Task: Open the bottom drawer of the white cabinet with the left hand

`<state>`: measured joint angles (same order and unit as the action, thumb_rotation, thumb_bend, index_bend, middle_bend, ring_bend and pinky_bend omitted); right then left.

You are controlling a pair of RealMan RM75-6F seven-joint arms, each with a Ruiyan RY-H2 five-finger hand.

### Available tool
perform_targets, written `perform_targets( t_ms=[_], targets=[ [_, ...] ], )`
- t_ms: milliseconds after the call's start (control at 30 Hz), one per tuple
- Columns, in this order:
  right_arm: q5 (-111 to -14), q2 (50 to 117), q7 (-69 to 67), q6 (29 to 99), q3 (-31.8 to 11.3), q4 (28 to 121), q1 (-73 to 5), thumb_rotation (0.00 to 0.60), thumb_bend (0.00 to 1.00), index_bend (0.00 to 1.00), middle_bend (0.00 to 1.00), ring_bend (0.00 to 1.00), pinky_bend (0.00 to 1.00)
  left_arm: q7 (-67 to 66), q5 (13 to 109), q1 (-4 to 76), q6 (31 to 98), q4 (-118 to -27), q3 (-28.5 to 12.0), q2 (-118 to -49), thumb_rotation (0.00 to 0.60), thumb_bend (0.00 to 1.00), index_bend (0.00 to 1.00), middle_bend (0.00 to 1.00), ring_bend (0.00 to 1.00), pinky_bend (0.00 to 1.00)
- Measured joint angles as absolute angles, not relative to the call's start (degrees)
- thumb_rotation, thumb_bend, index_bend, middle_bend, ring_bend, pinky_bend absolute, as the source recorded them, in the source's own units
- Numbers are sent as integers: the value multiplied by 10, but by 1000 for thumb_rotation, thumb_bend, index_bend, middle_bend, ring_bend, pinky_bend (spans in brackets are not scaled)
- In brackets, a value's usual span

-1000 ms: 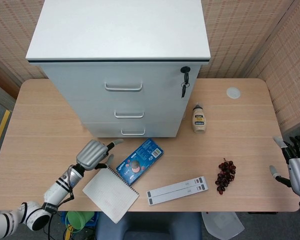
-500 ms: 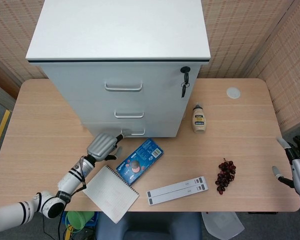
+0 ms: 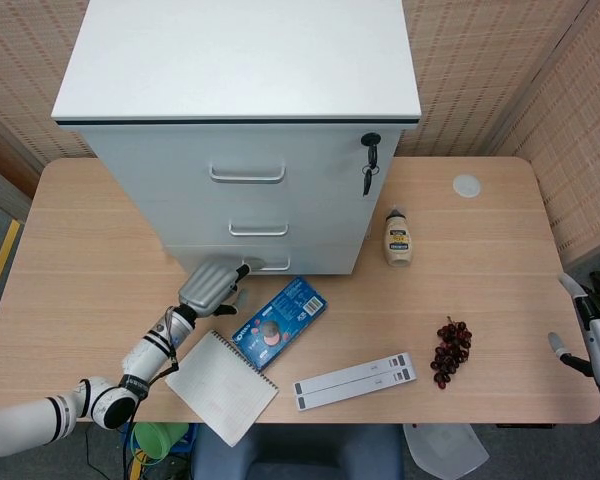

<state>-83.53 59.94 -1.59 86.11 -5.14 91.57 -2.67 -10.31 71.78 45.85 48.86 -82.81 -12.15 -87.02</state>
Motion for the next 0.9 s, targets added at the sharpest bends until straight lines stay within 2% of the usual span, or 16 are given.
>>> perform_targets(
  t_ms=[900],
  targets=[
    [-837,604,-19,862,-48,913,-22,600,262,107,222,118,201,-146,736,433,544,-909,-72,-831,600,593,219,963,979,1000]
  ],
)
